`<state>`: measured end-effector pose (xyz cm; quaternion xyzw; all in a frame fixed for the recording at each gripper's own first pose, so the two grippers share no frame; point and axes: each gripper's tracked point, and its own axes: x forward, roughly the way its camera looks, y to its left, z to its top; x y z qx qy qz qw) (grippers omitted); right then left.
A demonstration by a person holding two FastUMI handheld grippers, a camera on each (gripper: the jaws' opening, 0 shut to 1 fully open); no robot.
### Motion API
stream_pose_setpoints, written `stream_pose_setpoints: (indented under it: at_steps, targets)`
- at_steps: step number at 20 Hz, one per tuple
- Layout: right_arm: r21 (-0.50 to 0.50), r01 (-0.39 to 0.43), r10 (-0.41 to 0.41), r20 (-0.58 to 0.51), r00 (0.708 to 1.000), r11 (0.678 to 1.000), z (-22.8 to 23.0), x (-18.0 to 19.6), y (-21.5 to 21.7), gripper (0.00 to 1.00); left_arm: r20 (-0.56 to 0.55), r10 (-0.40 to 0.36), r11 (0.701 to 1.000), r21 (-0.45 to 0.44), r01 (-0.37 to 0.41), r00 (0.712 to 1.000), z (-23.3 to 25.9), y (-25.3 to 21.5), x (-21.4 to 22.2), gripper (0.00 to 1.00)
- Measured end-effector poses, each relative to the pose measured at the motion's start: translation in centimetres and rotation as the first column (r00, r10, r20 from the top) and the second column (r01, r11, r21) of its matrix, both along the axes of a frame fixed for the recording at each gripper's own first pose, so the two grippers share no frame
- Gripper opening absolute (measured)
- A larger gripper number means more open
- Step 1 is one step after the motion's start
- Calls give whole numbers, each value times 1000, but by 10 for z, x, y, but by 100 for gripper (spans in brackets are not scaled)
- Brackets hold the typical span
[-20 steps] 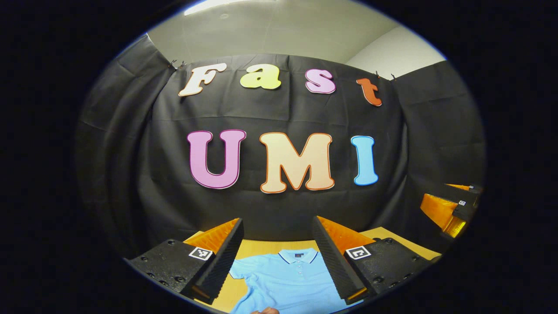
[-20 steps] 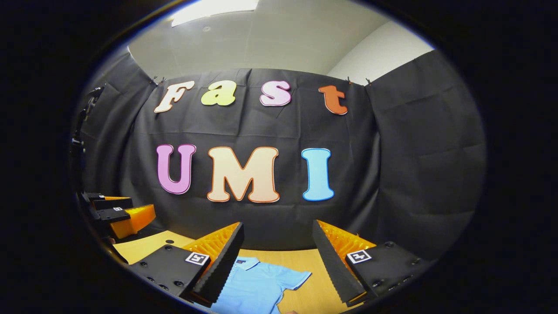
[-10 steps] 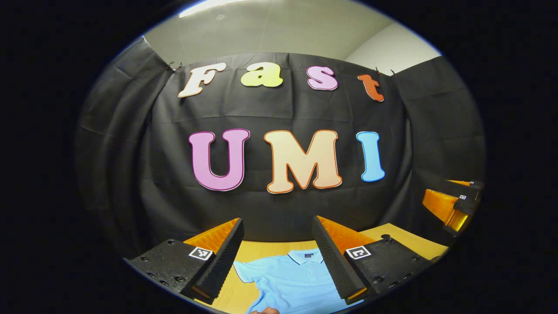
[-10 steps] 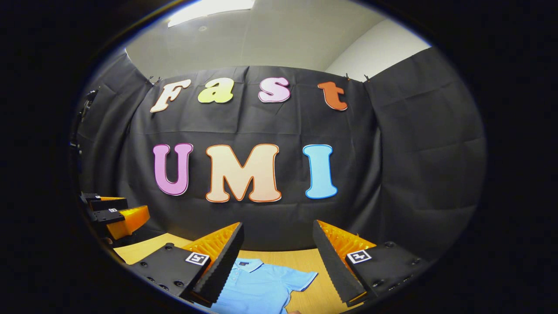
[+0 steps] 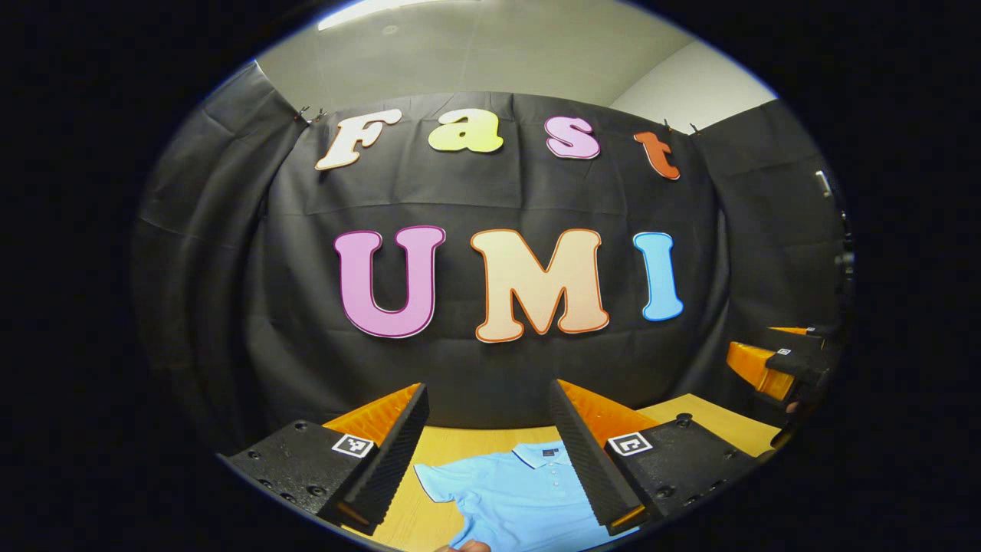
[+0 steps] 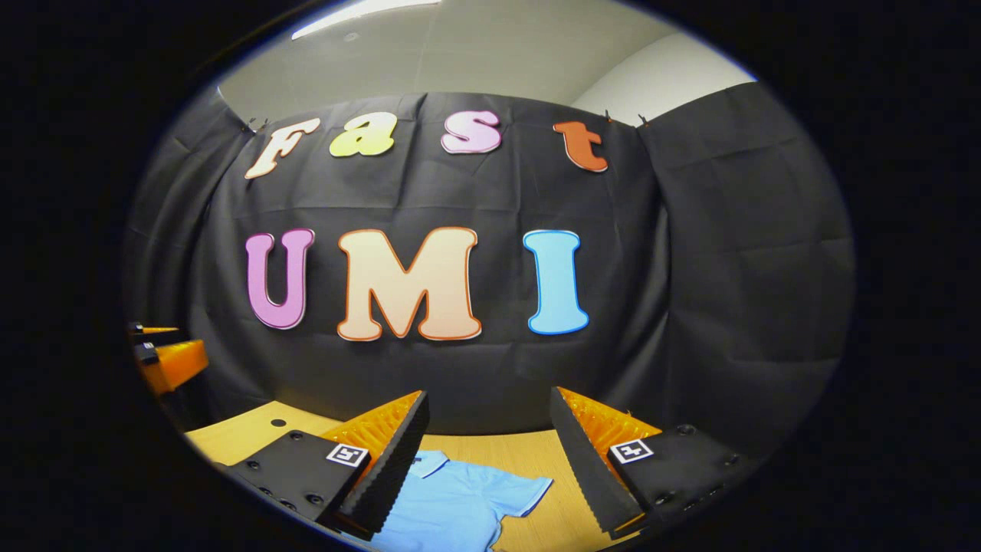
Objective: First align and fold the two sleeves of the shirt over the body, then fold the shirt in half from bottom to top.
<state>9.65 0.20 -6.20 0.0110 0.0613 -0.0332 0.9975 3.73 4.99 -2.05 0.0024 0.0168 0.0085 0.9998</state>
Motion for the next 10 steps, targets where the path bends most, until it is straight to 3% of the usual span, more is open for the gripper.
stream_pose_setpoints:
  at_steps: [6, 10]
  targets:
    - [-45, 30, -35, -112, 993, 999, -67, 52, -20, 98, 18, 10, 1000, 21, -10, 1000, 7, 15, 5, 94]
    - [-14, 53, -55, -244, 968, 998, -133, 80, -32, 99, -9, 27, 999, 26, -27, 1000, -3, 28, 11, 94]
